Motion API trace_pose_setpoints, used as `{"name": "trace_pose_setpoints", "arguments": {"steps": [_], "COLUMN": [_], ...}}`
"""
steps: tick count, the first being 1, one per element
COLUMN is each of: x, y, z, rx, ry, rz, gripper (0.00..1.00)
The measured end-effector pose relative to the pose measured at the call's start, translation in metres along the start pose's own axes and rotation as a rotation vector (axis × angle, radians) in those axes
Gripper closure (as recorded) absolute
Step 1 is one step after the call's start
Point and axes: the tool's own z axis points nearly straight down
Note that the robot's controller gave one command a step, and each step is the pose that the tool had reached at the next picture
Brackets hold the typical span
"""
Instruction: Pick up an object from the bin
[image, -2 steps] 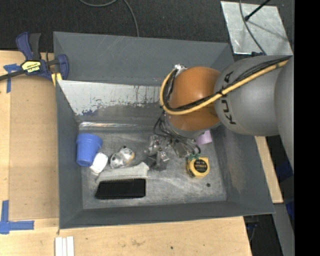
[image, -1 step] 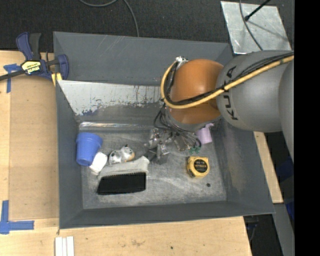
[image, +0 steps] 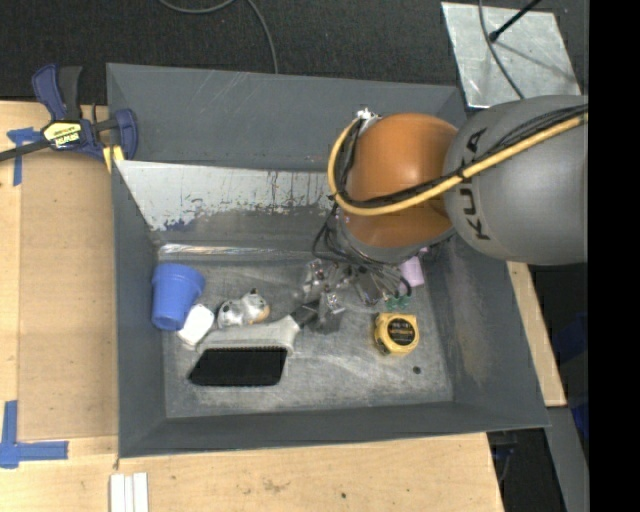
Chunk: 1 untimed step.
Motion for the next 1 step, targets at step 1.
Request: {"name": "trace_pose_setpoints", "arguments": {"steps": [1], "x": [-0.0031], "y": [-0.0005], "z": [-0.0557], "rx": [0.002], "ry": [-0.009], "rz": [-0.074], "gripper": [1.0]}}
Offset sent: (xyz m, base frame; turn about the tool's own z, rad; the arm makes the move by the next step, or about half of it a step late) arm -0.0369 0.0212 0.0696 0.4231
